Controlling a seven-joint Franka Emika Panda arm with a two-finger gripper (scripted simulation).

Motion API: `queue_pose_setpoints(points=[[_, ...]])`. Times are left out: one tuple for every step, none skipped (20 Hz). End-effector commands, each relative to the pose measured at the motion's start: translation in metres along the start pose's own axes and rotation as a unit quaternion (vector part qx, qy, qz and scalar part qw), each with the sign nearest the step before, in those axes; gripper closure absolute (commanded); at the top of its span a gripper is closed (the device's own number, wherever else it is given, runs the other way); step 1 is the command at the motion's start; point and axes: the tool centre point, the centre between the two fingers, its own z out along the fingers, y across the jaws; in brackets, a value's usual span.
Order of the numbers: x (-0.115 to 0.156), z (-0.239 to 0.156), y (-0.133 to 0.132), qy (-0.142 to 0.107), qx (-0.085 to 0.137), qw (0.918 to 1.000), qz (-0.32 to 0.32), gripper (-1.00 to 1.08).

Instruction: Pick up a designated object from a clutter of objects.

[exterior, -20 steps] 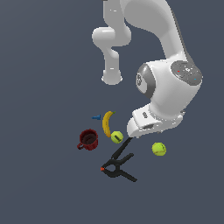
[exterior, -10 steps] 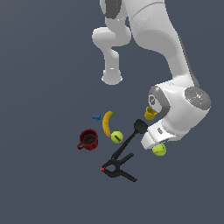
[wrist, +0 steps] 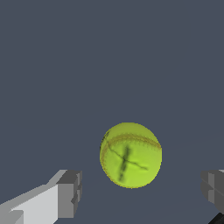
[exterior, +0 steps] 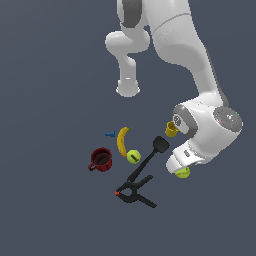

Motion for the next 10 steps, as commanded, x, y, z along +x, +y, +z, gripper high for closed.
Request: queue_pose_setpoints(points=[[0.0,0.001,0.0,0.0,0.0,1.0,0.0,-0.92],[0.0,0.003,0.0,0.0,0.0,1.0,0.0,-0.92],[0.0,0.006,0.0,0.0,0.0,1.0,0.0,-0.92],[0.0,0.01,0.0,0.0,0.0,1.0,0.0,-0.92],[0.0,0.015,0.0,0.0,0.0,1.0,0.0,-0.92],[0.0,0.02,0.0,0.0,0.0,1.0,0.0,-0.92],[0.0,0.027,0.0,0.0,0.0,1.0,0.0,-0.92],[0.0,0.033,0.0,0.001,0.0,1.0,0.0,-0.92],[0.0,0.038,0.0,0.001,0.0,1.0,0.0,-0.92],[0.0,0.042,0.0,0.001,0.0,1.0,0.0,-0.92]])
